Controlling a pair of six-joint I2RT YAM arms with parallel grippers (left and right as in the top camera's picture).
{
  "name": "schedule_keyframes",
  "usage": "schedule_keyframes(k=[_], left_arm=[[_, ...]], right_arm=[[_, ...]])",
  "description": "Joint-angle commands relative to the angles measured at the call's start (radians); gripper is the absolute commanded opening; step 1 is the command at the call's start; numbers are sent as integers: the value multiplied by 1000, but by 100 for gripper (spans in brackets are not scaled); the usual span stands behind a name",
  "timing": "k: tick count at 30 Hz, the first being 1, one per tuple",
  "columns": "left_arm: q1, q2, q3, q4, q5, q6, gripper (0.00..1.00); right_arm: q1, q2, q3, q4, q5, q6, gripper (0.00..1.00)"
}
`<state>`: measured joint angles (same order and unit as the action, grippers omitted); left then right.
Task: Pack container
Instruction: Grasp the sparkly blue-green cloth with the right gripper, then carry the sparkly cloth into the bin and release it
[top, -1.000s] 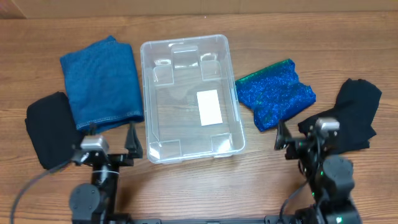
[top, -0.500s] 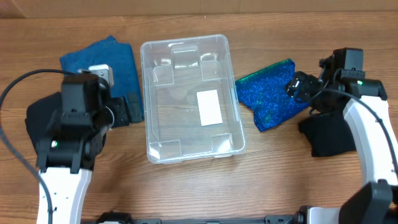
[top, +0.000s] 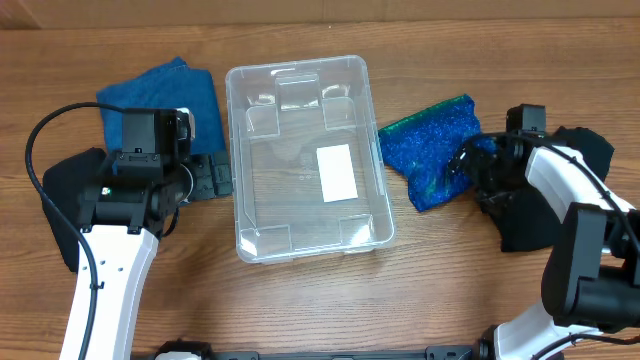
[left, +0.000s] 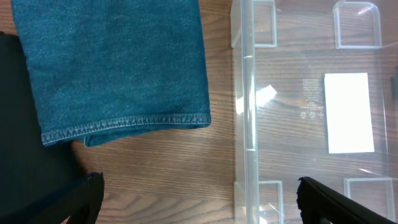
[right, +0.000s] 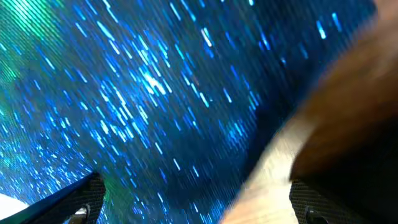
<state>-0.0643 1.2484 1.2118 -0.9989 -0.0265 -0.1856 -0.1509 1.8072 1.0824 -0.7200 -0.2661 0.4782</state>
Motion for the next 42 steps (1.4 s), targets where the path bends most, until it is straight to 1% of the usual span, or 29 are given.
schedule_keyframes(k=[1,2,3,4,5,6,7,9,10,11,13,15,17,20,22,24,26,27,29,30,31,32,35,37,40,41,42], left_arm=[[-2,3,18,2,1,-13,100],[-2,3,18,2,1,-13,100],[-2,3,18,2,1,-13,100],[-2,3,18,2,1,-13,100],[-2,3,18,2,1,-13,100],[-2,3,18,2,1,-13,100],[-2,3,18,2,1,-13,100],[-2,3,18,2,1,-13,100],[-2,3,18,2,1,-13,100],[-2,3,18,2,1,-13,100],[-2,3,18,1,1,-13,100],[-2,3,18,1,1,-13,100],[-2,3,18,1,1,-13,100],[-2,3,18,1,1,-13,100],[-2,3,18,0,0,-13,100],[-2,3,18,0,-10,-13,100],[1,2,23,-20,-15,-42,100],[10,2,27,-35,-29,-63,100],[34,2,31,-54,-43,-74,100],[43,2,31,-59,-44,-73,100],[45,2,31,-60,-44,-72,100],[45,2,31,-59,-43,-73,100],[45,2,31,-60,-43,-73,100],[45,2,31,-68,-43,-73,100],[45,2,31,-68,-44,-73,100],[45,2,31,-67,-43,-73,100],[45,2,31,-67,-43,-73,100]], right_arm=[[1,-6,-50,85,-6,28,100],[1,-6,-65,116,-6,29,99],[1,-6,-72,134,-6,28,94],[1,-6,-78,146,-6,28,81],[1,-6,-78,147,-6,28,62],[1,-6,-78,149,-6,28,38],[1,-6,-78,150,-6,28,32],[1,-6,-78,156,-6,27,14],[1,-6,-78,159,-8,27,7],[1,-7,-65,159,-42,9,4],[1,-35,-13,153,-140,-59,4],[1,-97,75,108,-148,-72,4],[13,-190,215,45,-143,-143,4],[91,-276,495,-100,-130,-240,4],[184,-280,603,-146,-129,-323,4],[269,-279,620,-145,-128,-393,4],[422,-258,620,-150,-119,-505,4],[490,-237,620,-150,-76,-534,4],[578,-180,620,-136,4,-545,4],[612,-137,620,-120,3,-558,4],[637,-94,620,-101,3,-558,4],[671,-27,620,-72,-3,-589,4],[719,87,620,-9,-26,-682,4],[735,139,620,27,-27,-689,4],[738,173,620,26,-26,-689,4],[734,174,620,23,5,-683,15],[725,174,620,25,109,-624,77]])
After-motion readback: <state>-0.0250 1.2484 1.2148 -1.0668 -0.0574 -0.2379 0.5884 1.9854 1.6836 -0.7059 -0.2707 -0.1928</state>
